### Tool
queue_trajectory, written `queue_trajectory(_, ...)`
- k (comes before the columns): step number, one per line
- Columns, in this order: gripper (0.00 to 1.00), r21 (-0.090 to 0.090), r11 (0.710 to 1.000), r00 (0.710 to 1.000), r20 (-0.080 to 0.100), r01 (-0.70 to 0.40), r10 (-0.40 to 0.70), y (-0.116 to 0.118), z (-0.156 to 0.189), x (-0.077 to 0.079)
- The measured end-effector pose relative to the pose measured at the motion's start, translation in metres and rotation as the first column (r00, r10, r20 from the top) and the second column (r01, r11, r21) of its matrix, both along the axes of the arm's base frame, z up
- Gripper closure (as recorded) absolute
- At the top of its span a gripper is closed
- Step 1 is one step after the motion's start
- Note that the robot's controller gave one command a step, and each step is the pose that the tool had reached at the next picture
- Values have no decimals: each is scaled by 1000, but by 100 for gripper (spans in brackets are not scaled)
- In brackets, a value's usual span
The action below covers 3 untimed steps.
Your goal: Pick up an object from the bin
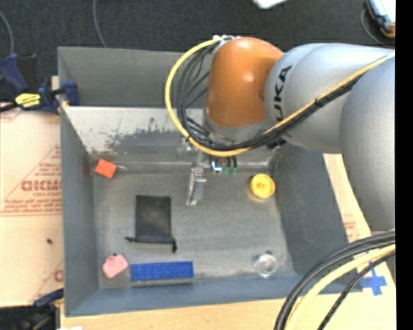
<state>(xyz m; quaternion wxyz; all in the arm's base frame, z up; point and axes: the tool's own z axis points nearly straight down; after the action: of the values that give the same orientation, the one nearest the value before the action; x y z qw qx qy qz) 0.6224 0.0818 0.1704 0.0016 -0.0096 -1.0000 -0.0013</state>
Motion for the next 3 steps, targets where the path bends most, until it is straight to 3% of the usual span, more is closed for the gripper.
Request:
queue_trajectory(1, 0, -1, 999, 999, 10, 39, -39, 11, 12, -43)
queue_trajectory(2, 0, -1, 996, 996, 8, -88, 88, 16, -70, -32)
queue_trajectory(3, 0, -2, 989, 989, 15, -150, 150, 49, -100, -19)
